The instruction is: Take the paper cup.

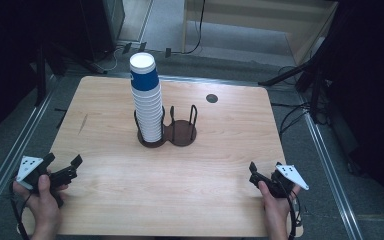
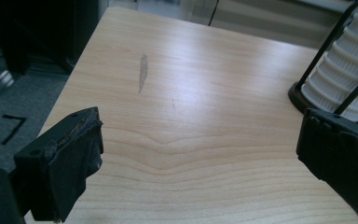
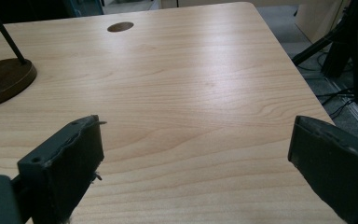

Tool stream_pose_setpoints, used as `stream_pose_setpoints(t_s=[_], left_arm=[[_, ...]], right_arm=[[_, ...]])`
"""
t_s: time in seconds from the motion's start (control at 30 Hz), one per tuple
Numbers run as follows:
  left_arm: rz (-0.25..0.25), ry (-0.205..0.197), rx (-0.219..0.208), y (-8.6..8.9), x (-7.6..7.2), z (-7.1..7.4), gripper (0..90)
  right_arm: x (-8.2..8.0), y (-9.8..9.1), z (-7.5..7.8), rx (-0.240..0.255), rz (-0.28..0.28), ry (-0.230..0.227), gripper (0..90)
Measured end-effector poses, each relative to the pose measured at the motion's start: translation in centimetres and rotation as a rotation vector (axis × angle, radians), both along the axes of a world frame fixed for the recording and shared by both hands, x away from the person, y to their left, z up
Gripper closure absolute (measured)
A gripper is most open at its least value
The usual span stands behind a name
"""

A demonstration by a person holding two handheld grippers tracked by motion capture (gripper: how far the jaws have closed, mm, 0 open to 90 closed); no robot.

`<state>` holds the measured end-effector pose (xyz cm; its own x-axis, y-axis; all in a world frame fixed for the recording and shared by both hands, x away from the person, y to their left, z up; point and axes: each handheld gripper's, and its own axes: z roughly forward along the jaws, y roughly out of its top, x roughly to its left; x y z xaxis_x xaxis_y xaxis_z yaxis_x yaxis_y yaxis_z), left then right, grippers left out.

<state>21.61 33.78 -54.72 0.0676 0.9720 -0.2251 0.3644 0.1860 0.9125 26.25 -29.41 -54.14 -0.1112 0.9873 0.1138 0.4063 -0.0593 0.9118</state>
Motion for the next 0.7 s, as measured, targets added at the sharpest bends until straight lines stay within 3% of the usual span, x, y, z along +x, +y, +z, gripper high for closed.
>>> stream_pose_setpoints(t_s=[0.07,0.17,0.33,0.7], left_arm=[[-0.025,-0.002,0.045,-0.7,0.3,0.0,0.0],[-0.032,0.005,0.075,-1.0,0.6,-0.2,0.0],[-0.033,0.018,0.068,-1.0,0.8,-0.4,0.0],[-0.035,0.018,0.074,-1.2,0.8,-0.4,0.0]], right_arm=[[0.0,0.1,0.0,-0.002,-0.013,-0.001,3.0],[-0.1,0.4,0.1,-0.034,-0.029,-0.007,2.9],[-0.1,1.5,0.6,-0.044,-0.009,-0.019,3.0],[-0.2,5.1,3.8,-0.051,0.036,-0.064,3.1]])
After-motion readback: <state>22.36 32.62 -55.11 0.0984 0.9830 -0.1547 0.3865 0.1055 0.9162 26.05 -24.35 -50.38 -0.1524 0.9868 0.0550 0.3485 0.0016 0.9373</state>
